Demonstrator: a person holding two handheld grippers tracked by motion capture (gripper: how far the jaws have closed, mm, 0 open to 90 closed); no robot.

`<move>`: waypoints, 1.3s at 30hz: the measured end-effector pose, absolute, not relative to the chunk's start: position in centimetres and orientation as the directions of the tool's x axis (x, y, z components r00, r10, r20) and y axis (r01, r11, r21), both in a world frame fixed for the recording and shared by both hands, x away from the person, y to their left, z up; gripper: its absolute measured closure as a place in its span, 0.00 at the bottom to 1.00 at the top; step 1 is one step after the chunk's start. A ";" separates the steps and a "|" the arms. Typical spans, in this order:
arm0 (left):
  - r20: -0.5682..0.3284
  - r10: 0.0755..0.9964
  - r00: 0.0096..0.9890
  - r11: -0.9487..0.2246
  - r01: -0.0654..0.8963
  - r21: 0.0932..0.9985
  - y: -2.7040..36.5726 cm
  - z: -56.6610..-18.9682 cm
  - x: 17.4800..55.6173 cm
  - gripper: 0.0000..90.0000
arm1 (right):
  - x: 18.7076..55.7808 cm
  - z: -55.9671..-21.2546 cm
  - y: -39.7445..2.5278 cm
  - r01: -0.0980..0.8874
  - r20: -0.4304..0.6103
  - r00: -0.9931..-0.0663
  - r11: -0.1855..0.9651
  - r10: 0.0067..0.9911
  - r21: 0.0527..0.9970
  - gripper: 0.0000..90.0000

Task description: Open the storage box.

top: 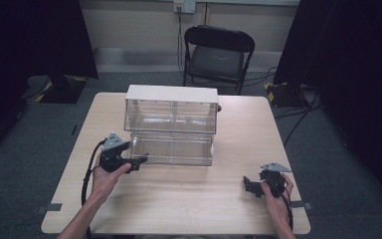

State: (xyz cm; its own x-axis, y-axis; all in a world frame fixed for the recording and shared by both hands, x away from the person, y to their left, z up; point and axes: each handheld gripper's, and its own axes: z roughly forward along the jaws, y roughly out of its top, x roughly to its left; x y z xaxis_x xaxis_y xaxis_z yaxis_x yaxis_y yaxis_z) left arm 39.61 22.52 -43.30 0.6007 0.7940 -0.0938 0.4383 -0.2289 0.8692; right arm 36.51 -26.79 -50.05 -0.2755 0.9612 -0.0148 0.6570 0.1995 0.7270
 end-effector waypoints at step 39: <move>-0.129 0.797 0.590 -0.177 0.432 0.884 22.2 -42.1 39.9 0.13 | 36.5 -50.0 -26.8 0.657 -0.015 -0.275 0.200 0.961 0.727 0.08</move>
